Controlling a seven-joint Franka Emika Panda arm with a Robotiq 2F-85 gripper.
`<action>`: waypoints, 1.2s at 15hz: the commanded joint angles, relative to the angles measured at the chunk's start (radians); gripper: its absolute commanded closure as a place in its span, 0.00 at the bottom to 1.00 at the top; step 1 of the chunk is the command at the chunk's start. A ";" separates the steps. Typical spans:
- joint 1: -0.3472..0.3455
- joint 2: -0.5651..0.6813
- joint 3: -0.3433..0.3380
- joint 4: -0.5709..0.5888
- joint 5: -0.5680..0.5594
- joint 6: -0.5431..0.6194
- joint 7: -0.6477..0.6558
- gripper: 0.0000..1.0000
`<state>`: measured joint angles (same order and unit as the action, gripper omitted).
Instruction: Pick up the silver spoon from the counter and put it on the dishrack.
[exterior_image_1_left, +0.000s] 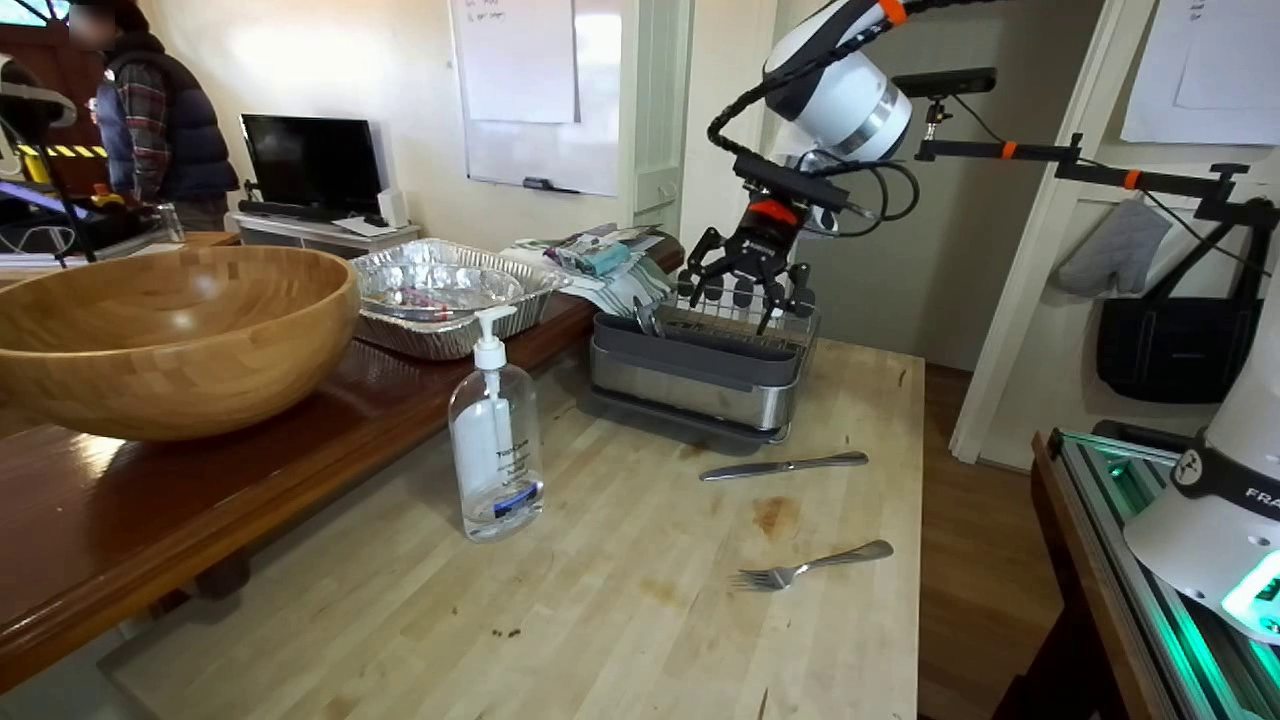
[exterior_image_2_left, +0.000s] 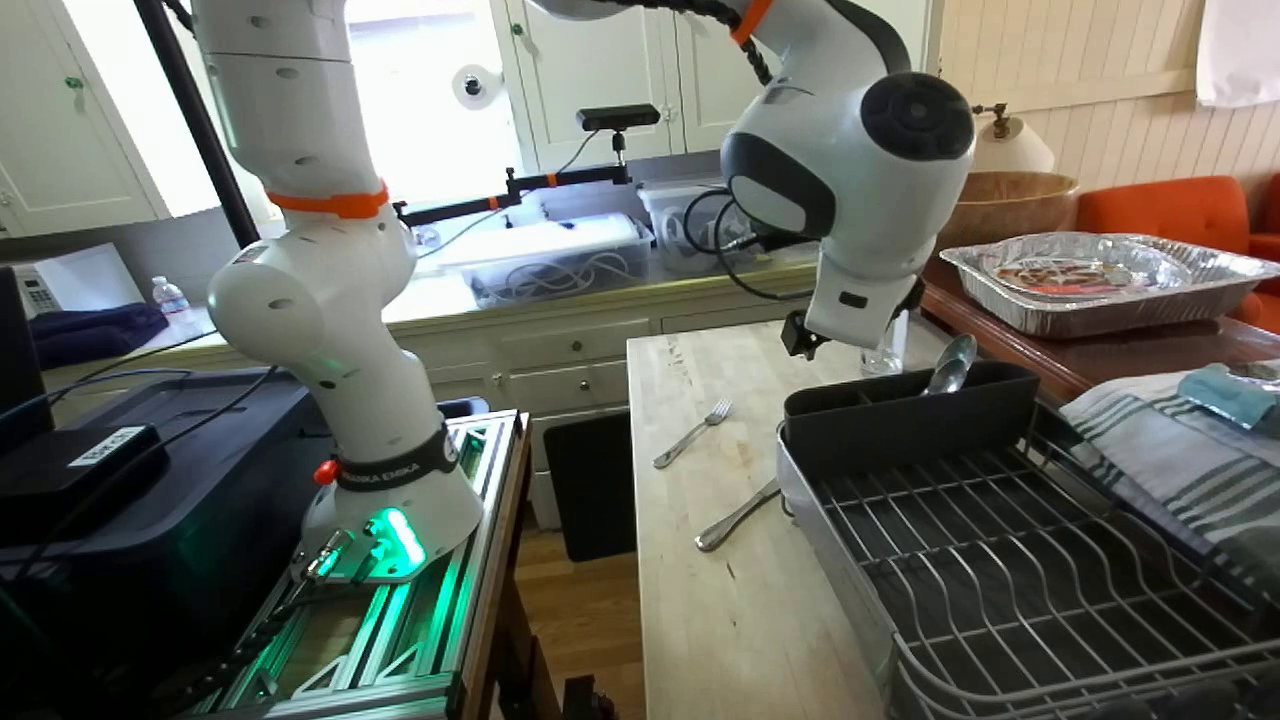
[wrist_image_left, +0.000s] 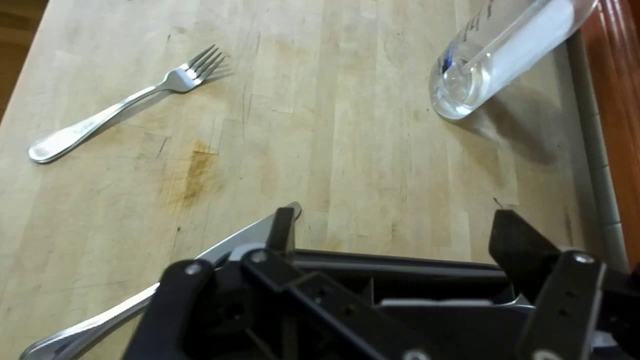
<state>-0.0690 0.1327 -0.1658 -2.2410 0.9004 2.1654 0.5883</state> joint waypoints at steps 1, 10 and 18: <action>0.025 -0.116 0.026 -0.078 -0.222 0.046 0.108 0.00; 0.036 -0.259 0.138 -0.118 -0.564 0.006 0.087 0.00; 0.046 -0.329 0.199 -0.143 -0.750 -0.024 -0.027 0.00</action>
<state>-0.0321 -0.1458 0.0227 -2.3470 0.2107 2.1671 0.6124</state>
